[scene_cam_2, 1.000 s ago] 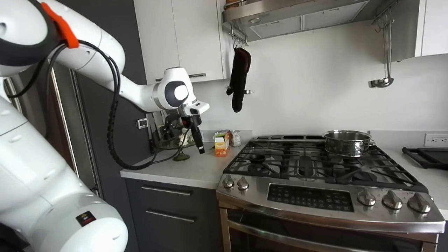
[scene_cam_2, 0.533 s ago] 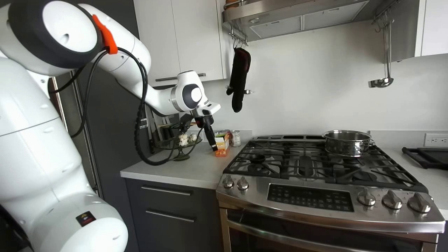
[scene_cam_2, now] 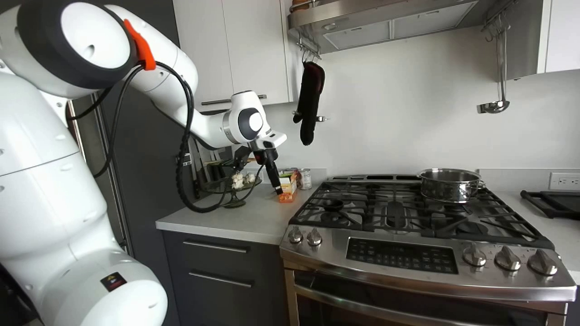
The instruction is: Place the small black pan on the back right plate of the stove
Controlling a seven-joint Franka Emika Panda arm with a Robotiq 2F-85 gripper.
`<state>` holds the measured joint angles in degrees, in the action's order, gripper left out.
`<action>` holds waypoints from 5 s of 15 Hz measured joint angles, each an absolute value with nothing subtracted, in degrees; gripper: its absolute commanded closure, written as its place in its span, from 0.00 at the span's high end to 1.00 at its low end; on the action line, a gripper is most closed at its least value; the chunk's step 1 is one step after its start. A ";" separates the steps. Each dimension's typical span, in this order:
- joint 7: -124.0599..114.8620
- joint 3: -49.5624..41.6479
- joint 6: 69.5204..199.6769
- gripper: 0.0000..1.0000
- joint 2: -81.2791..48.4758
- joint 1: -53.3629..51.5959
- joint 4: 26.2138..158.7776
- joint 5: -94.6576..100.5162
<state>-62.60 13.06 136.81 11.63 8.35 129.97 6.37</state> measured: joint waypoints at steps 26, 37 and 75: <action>-58.44 -1.87 133.42 0.74 -23.87 0.20 97.92 5.35; -58.34 -3.49 131.13 0.26 -28.09 -0.66 92.41 3.55; -59.36 -17.15 139.35 0.05 -25.94 5.86 92.13 4.37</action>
<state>-59.36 -17.15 139.35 -25.94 5.86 92.13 4.37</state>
